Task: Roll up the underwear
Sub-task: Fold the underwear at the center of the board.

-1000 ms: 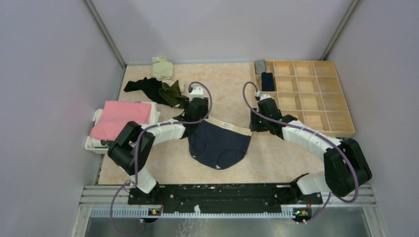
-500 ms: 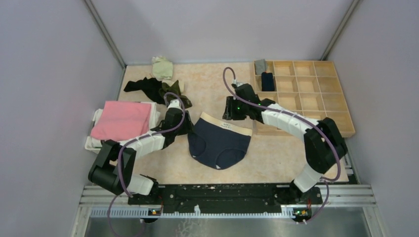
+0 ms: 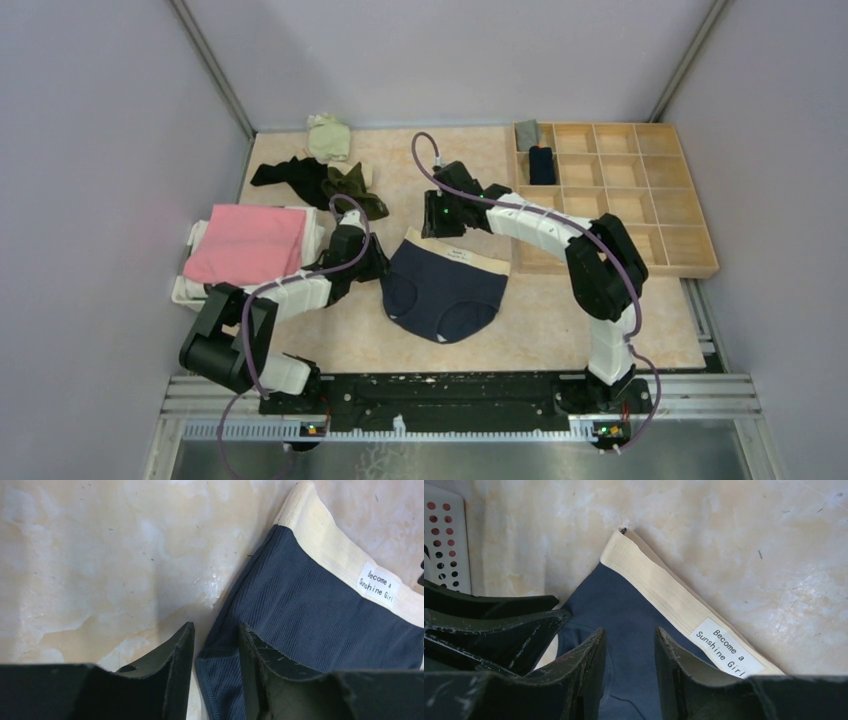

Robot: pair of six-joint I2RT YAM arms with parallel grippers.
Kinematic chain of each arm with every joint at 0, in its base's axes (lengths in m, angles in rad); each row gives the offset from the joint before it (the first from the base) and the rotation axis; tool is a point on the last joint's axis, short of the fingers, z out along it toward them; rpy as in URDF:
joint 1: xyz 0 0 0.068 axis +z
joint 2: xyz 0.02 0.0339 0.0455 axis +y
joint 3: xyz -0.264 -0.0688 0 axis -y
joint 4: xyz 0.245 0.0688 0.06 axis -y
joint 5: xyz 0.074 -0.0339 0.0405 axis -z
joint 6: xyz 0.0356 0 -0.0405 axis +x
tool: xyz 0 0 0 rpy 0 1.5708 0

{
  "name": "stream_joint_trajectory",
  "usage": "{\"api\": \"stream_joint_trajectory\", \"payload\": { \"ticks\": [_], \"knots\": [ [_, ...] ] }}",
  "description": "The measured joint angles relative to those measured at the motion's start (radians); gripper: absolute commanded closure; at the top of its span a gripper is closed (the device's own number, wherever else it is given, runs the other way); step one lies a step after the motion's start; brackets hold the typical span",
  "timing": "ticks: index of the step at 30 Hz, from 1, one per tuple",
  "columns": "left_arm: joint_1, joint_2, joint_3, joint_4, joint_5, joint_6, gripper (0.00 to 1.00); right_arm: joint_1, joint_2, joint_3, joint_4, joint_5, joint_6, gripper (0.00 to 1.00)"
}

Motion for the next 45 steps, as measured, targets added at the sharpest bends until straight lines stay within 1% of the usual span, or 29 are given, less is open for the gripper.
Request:
{"api": "stream_joint_trajectory", "payload": {
  "ticks": [6, 10, 15, 20, 25, 31, 37, 39, 42, 45],
  "knots": [
    [0.001, 0.006, -0.005, 0.005, 0.056, -0.005, 0.63, 0.010, 0.071, 0.091, -0.046, 0.014, 0.010, 0.60],
    [0.001, -0.004, -0.035, 0.039, 0.096, -0.016, 0.67, 0.025, 0.136, 0.179, -0.090, 0.029, 0.014, 0.58],
    [0.001, -0.037, -0.079, 0.060, 0.126, -0.023, 0.68, 0.059, 0.229, 0.296, -0.154, 0.069, 0.021, 0.56],
    [0.001, -0.057, -0.101, 0.067, 0.151, -0.023, 0.68, 0.088, 0.301, 0.378, -0.202, 0.092, 0.029, 0.55],
    [0.001, -0.066, -0.110, 0.068, 0.170, -0.023, 0.68, 0.108, 0.365, 0.446, -0.244, 0.112, 0.036, 0.54],
    [0.001, -0.075, -0.117, 0.067, 0.177, -0.022, 0.68, 0.119, 0.397, 0.499, -0.278, 0.129, 0.037, 0.54],
    [0.001, -0.075, -0.117, 0.067, 0.186, -0.021, 0.67, 0.124, 0.436, 0.556, -0.304, 0.142, 0.041, 0.59],
    [0.001, -0.075, -0.118, 0.067, 0.188, -0.021, 0.64, 0.124, 0.447, 0.570, -0.314, 0.145, 0.042, 0.62],
    [0.001, -0.078, -0.118, 0.068, 0.195, -0.021, 0.51, 0.125, 0.467, 0.589, -0.329, 0.150, 0.042, 0.73],
    [0.001, -0.095, -0.118, 0.056, 0.198, -0.019, 0.45, 0.125, 0.478, 0.602, -0.340, 0.158, 0.039, 0.87]
  ]
}}
